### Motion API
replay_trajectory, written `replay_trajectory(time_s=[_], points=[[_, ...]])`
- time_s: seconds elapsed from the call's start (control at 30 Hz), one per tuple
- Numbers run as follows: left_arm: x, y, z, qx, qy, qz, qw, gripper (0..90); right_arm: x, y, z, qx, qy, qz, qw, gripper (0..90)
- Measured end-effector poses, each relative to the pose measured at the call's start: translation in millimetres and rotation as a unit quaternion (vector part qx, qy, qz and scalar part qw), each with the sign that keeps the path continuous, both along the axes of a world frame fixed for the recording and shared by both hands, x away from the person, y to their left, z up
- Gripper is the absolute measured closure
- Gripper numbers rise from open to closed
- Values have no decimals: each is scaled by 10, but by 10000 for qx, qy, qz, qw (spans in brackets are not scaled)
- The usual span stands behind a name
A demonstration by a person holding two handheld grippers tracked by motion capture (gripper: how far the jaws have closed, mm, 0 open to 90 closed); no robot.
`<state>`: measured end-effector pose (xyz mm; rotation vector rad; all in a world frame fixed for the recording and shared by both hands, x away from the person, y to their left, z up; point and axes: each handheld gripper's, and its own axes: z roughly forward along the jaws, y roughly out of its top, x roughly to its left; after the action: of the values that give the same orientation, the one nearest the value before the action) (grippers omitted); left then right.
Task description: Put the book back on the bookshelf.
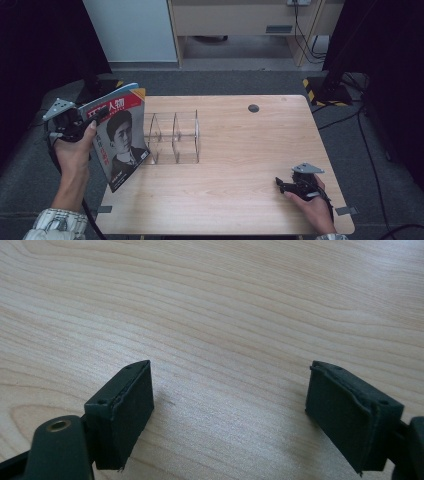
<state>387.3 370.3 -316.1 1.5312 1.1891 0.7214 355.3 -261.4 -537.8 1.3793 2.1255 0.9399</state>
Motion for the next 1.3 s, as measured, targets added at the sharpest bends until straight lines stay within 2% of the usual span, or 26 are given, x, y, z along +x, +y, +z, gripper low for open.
replay_trajectory(time_s=[0.07, 0.2, 0.43, 0.57, 0.77, 1.03, 1.3], points=[[25, -22, -12, 28, 3, -13, 10000, 864, 0, 0, 0, 0, 0, 0, 10000, 193], [65, -18, -55, -56, -57, -11, 10000, 864, -1, 0, 0, 1, -1, -2, 10000, 193], [113, 32, -140, -341, -147, 23, 9993, 864, -2, 1, 0, 5, 6, -9, 10000, 193], [125, 31, -122, -420, -269, 35, 9987, 864, -2, 1, 0, 4, 5, -9, 10000, 193], [157, -17, -104, -304, -319, 35, 9990, 864, -4, 2, 0, 6, 10, -16, 10000, 193], [202, -31, -136, -321, -375, 64, 9988, 863, -7, -4, 0, -26, 3, 24, 10000, 193], [214, -7, -160, -351, -408, 58, 9985, 864, -19, -1, 1, -17, 11, -48, 10000, 195]])
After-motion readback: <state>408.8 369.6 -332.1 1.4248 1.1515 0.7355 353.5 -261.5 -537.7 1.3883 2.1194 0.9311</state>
